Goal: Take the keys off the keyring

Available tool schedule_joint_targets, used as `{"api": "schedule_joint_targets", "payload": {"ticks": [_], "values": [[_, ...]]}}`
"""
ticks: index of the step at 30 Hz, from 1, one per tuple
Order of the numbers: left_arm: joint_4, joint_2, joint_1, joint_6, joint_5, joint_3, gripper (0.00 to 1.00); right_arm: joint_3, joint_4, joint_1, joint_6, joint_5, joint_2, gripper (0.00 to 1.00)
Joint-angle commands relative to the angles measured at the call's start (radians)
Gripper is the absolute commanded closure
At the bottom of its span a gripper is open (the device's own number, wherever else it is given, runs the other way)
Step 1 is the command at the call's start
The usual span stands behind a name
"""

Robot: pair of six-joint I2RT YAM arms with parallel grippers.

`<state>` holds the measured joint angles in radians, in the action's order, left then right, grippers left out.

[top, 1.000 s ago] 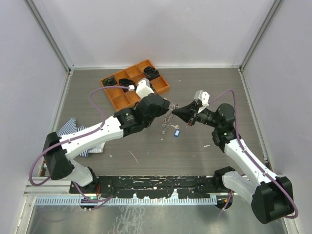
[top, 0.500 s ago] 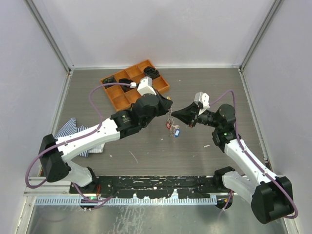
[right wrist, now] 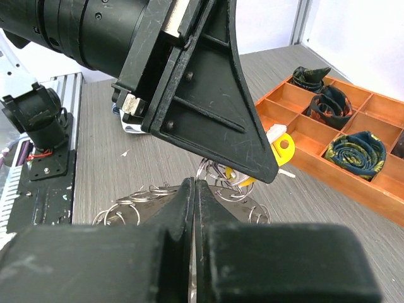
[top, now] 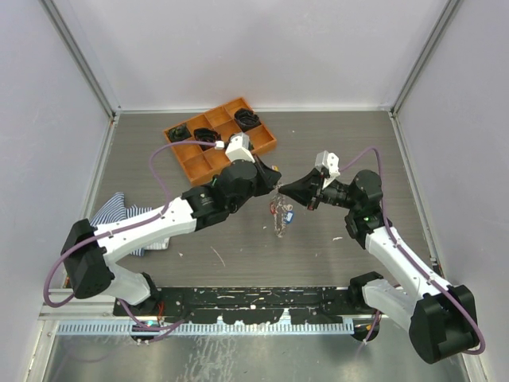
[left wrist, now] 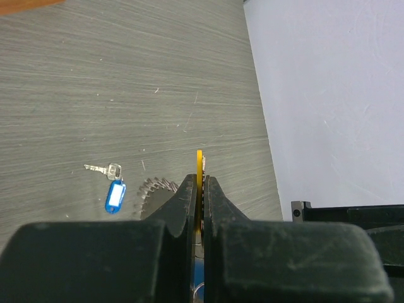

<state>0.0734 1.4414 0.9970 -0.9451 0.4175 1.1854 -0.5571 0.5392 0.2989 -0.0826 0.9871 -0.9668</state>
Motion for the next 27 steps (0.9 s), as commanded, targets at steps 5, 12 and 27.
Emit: {"api": "schedule_joint_targets", "payload": {"ticks": [5, 12, 27], "values": [[-0.093, -0.046, -0.008, 0.047, -0.006, -0.02, 1.0, -0.022, 0.097, 0.002, -0.034, 0.036, 0.008, 0.99], [-0.165, -0.062, -0.01, 0.083, -0.002, -0.059, 1.0, -0.014, 0.135, 0.003, -0.068, 0.063, 0.004, 0.99], [-0.389, -0.103, -0.01, 0.184, -0.046, -0.163, 1.0, -0.012, 0.117, 0.011, -0.04, 0.115, -0.012, 0.99]]}}
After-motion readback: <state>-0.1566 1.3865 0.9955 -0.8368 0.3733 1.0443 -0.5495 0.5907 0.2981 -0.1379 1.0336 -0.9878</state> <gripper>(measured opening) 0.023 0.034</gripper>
